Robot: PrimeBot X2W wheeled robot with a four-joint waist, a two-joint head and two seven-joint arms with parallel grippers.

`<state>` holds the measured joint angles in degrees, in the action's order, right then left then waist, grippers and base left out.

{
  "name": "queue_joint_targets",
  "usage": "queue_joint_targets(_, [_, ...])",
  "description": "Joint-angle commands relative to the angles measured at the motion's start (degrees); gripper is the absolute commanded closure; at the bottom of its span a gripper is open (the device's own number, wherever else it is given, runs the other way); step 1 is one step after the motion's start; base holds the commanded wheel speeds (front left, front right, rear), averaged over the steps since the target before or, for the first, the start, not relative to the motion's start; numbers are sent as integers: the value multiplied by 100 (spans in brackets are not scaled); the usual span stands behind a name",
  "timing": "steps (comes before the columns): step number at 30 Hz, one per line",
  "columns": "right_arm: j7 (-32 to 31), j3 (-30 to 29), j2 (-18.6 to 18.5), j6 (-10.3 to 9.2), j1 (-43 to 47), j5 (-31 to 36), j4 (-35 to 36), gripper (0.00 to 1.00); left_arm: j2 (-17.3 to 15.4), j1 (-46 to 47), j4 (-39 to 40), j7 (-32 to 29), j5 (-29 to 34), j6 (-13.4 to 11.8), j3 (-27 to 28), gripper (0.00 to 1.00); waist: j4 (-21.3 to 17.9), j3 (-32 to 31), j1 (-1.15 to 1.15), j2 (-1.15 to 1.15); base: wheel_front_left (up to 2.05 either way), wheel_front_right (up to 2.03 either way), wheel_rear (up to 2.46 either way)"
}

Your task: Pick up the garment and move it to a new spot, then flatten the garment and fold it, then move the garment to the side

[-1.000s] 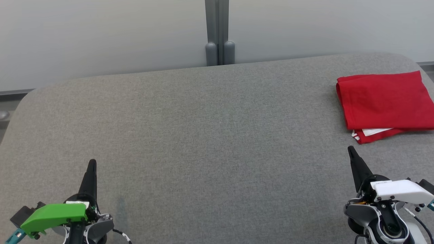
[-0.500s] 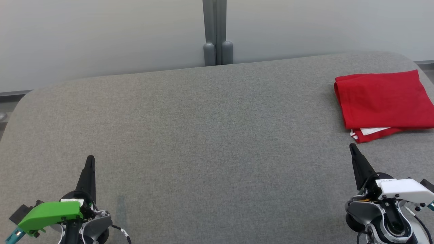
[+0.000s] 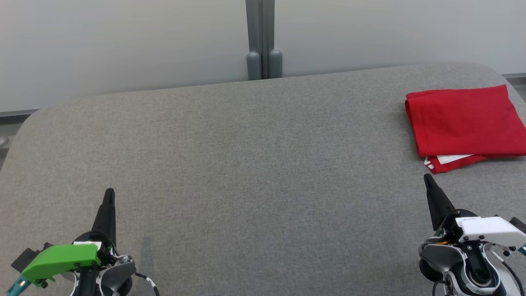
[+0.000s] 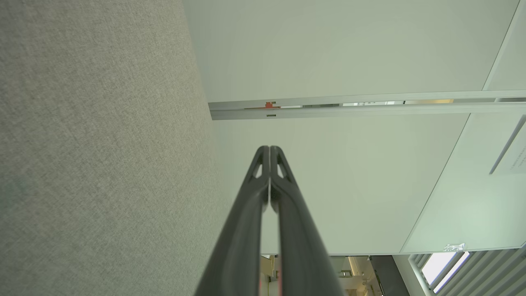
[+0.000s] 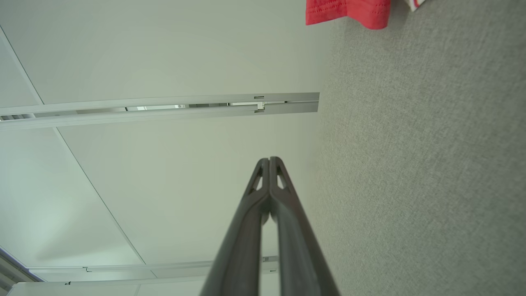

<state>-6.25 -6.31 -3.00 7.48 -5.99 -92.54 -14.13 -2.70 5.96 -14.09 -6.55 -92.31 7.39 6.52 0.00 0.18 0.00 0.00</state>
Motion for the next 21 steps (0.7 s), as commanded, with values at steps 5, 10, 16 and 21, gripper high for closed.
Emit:
queue_joint_targets(5, [-36, -14, -11, 2, -37, -7, 28, 100, -33, 57, 11, -19, -18, 25, 16, 100, 0, 0, 0, 0, 0, 0, 0])
queue_joint_targets(10, [-28, -15, -9, 2, -38, -4, 28, 100, -33, 57, 11, -19, -18, 25, 16, 100, 0, 0, 0, 0, 0, 0, 0])
queue_joint_targets(16, [-30, -17, -7, 2, -38, -1, 27, 100, -33, 57, 11, -19, -18, 25, 16, 100, 0, 0, 0, 0, 0, 0, 0])
queue_joint_targets(21, [-32, -19, -5, 2, -38, 2, 27, 100, -33, 57, 10, -19, -18, 25, 16, 100, 0, 0, 0, 0, 0, 0, 0])
